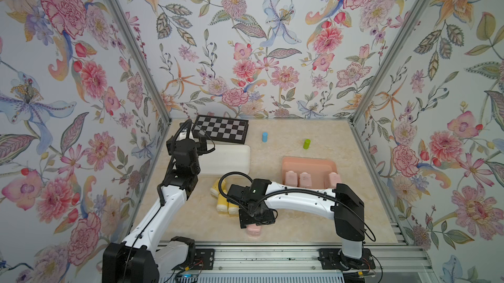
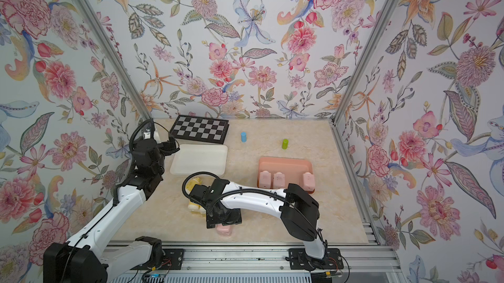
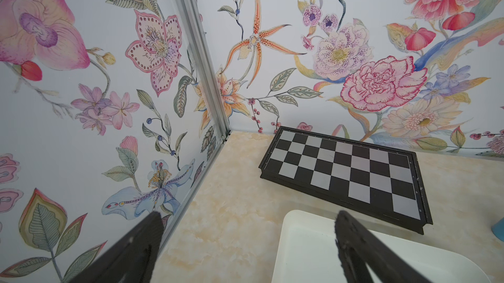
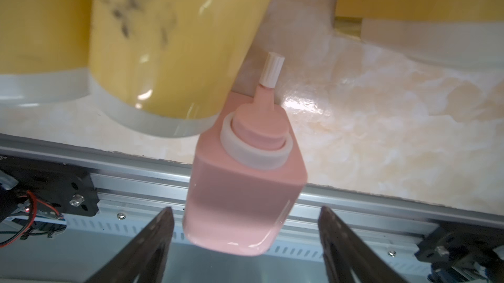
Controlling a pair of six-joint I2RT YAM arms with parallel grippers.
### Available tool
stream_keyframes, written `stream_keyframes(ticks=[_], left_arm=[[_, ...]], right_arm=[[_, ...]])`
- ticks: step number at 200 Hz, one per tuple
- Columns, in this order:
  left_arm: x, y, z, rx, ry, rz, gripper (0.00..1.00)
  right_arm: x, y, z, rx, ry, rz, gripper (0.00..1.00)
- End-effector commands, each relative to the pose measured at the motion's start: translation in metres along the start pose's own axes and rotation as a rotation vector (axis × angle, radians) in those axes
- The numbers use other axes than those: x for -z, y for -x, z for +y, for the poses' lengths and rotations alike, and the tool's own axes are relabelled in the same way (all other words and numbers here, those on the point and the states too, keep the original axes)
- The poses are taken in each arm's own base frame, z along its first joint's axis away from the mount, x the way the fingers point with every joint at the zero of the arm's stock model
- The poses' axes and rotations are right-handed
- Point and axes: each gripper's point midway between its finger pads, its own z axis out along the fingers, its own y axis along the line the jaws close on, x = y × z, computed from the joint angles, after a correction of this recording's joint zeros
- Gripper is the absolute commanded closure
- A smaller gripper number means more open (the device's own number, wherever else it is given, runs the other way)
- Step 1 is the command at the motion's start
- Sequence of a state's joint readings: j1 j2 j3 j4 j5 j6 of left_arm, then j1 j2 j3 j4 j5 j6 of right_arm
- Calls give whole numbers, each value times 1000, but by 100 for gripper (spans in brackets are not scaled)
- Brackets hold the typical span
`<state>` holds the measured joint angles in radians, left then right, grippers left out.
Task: Place the pencil sharpeners by color into the storage box
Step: Pick up the pencil sharpener from the center of the board.
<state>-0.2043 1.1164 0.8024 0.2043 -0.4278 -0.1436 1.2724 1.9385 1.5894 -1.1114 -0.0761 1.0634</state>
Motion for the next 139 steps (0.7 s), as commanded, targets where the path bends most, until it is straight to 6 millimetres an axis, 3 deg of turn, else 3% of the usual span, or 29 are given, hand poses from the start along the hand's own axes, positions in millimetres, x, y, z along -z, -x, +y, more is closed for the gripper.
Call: stream_keyframes(ticks=[1,139], left_arm=[[5,4,2,-6,12,-22,1],[4,3,0,-7,4,-22,0]], right_arm=[[-1,3,5,3,12,15,18],[-34,-1,2,1,1,82,34]])
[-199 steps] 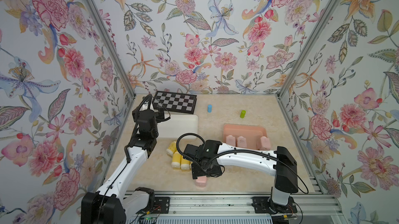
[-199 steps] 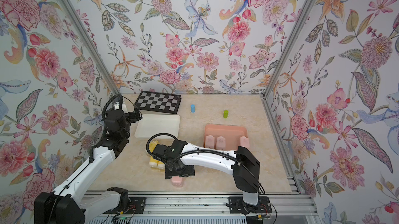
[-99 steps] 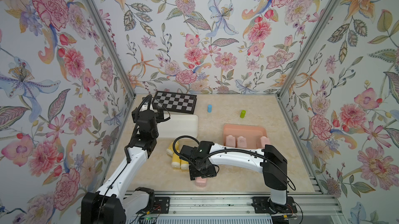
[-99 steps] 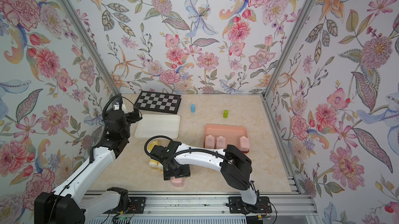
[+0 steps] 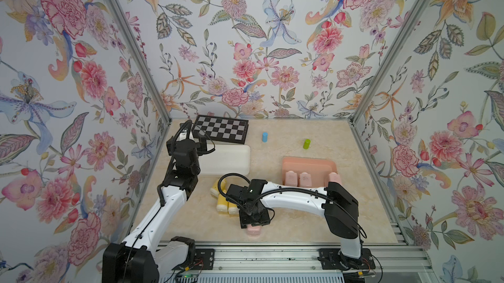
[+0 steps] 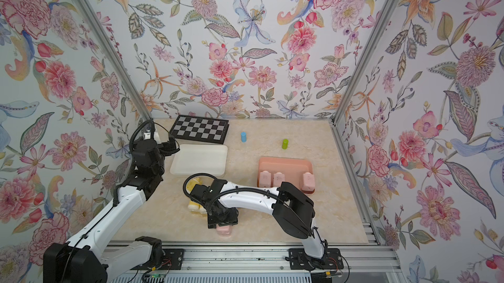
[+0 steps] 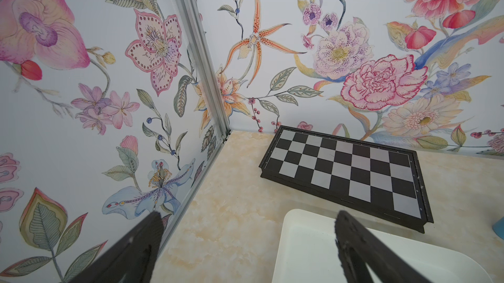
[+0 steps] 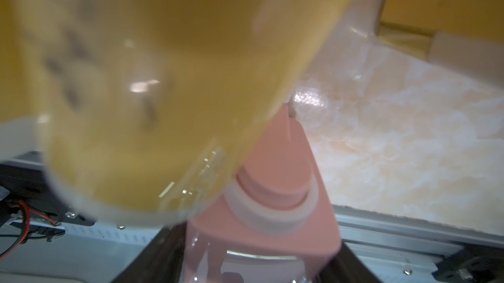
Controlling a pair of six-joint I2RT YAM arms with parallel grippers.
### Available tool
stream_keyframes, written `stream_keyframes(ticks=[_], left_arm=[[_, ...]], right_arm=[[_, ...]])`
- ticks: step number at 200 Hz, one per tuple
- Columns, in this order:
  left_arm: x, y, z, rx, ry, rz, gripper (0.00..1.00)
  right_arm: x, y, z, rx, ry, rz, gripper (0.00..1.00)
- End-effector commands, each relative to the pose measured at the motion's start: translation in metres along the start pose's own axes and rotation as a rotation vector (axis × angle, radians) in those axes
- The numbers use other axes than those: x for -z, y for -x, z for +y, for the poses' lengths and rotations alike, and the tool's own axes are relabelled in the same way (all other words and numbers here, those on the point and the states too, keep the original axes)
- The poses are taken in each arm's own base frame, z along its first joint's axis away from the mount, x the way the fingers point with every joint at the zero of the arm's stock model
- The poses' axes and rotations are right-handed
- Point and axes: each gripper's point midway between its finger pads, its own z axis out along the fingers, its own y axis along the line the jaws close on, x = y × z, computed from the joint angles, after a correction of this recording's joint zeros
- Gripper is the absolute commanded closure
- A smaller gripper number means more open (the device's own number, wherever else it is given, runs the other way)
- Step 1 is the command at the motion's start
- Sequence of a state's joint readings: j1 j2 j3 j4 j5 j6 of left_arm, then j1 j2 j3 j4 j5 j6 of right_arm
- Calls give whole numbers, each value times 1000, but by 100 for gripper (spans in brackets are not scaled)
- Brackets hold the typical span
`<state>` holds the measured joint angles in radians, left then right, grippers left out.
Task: Place the pencil sharpeners by color into the storage box
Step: Pick up the pencil sharpener from the center of the board.
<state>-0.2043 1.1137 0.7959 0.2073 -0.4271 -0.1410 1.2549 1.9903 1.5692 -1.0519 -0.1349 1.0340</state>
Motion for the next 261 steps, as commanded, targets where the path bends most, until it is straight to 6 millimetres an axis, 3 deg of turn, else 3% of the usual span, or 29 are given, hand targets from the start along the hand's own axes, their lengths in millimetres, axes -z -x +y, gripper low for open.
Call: stream_keyframes(ticks=[1,88,174,261], left_arm=[[4,4,1,-5,6,-21,0],[4,5,0,-5,5,-23,1],[3,4,0,-9,5,-19,1],[3,4,-1,-11,-1,-18,0]], right_arm=[[-11,-2,-5,-10,-19,26,34],[-12,-10,-8,5,-15,37,51],[11,-17,-8,54,44,22,54],[33,-15,-52,45,41,-18,55]])
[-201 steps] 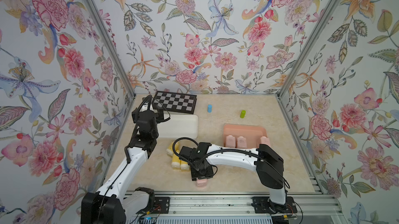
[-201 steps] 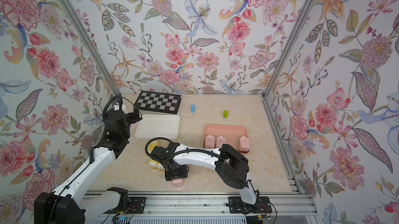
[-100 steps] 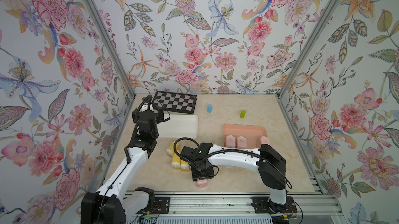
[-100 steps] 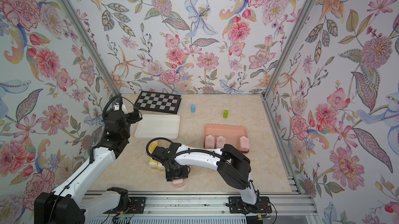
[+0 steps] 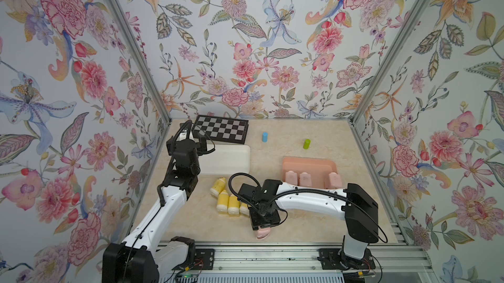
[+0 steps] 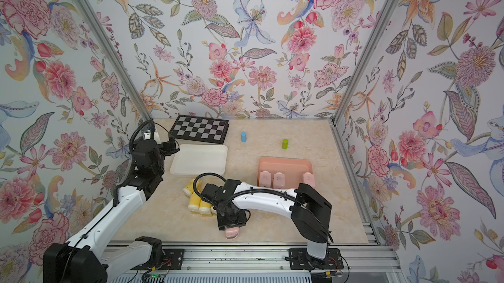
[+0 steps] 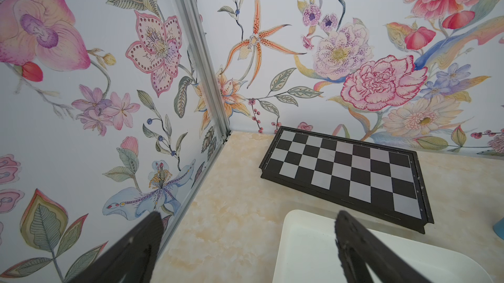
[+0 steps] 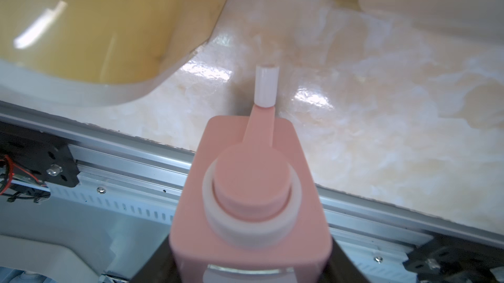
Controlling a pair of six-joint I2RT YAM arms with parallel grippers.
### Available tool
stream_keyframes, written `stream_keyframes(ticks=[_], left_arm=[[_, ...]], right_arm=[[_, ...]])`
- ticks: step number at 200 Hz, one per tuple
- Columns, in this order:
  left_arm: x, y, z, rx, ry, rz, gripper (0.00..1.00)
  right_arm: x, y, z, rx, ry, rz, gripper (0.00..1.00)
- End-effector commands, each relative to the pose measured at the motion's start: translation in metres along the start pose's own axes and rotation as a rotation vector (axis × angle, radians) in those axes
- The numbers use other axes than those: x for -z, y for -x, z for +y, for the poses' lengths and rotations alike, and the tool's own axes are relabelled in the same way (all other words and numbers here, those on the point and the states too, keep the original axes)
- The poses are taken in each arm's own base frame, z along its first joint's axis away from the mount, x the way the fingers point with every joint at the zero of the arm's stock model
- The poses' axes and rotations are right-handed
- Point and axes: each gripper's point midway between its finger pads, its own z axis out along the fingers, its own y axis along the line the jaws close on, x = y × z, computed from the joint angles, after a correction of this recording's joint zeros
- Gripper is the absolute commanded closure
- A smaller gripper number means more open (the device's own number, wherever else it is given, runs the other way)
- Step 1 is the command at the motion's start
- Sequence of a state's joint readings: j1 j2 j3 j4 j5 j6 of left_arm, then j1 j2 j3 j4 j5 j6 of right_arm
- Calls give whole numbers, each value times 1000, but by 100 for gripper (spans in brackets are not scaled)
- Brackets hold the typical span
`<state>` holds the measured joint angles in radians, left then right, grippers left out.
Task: Place the pencil sharpeners by color into the storage box
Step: Pick up the pencil sharpener from the center of the board.
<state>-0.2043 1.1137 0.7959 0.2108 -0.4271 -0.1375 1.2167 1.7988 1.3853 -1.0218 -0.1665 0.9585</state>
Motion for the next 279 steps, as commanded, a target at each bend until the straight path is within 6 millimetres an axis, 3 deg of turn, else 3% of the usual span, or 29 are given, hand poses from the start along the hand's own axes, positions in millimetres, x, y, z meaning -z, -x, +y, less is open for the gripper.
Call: stream_keyframes(ticks=[1,41,93,190,279], left_arm=[[3,3,-1,-9,-2,-15,0],[2,3,-2,-10,-4,-14,0],[1,-1,-1,-21,6,-5,1],[-5,-10,-6,-51,4,25,1],[-5,-10,-7,-51,-6,25,1]], right_arm=[[14,-1,-18,2,-12,-19,55],[27,-6,-46,22,-59,-9,55],[62,1,-86,30,-102,-42,55],[117,39,-156,-13,-142,-163,56],[147,77,-205,-86,-169,-243,56]])
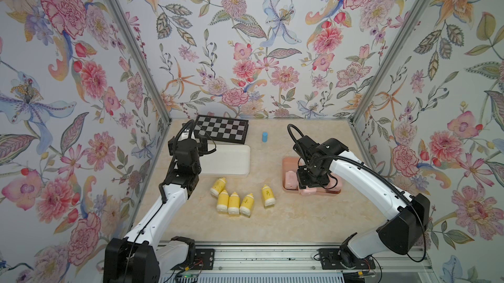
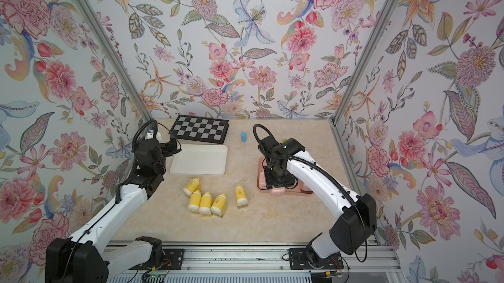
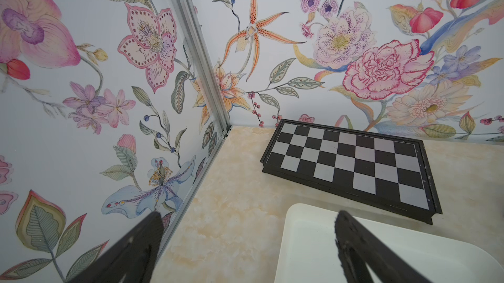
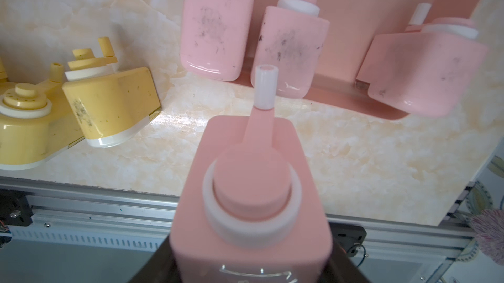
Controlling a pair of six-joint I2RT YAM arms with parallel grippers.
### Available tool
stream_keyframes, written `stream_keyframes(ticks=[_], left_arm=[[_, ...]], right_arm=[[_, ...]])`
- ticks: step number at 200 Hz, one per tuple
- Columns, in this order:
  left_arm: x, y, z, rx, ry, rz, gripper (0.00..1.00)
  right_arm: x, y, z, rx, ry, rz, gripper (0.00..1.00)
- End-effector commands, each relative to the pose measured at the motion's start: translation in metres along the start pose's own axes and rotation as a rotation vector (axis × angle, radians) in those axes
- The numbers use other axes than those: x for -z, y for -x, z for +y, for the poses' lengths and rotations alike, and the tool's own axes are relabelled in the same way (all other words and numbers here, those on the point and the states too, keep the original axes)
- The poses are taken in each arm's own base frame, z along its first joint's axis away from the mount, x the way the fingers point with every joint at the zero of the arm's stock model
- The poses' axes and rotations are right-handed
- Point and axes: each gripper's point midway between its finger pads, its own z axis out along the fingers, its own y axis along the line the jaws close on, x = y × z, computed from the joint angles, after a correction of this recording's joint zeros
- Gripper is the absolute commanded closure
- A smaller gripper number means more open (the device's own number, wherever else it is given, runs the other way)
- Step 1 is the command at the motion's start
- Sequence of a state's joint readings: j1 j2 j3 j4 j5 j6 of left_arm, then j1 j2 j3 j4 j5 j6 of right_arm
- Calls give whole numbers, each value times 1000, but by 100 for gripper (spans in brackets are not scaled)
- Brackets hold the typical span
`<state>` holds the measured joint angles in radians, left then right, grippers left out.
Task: Place the pencil sharpeners by color into the storage box
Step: Pick up the pencil sharpener from the center of the board, then place the pencil sharpener in the storage box.
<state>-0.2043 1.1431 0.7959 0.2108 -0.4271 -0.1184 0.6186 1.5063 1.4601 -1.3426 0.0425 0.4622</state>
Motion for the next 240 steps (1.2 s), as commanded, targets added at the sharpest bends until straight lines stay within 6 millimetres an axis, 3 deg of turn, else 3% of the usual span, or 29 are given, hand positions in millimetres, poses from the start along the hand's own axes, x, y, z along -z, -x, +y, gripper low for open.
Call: stream_keyframes(ticks=[1,107,162,240], left_arm=[[0,0,-3,-16,-3,-1,1],[0,-1,-7,-17,-17,3,1],[0,-2,-6,-16,-15,3,0],[-1,-3,-6,-17,-13,5,1]], right_arm=[[11,9,-17,16,-35,-25,56],[15,38,-49,-42,-84,-58,57],[2,43,-74,-92,-113,-42,56],[-29,50,-88,-142,-105,2,56]])
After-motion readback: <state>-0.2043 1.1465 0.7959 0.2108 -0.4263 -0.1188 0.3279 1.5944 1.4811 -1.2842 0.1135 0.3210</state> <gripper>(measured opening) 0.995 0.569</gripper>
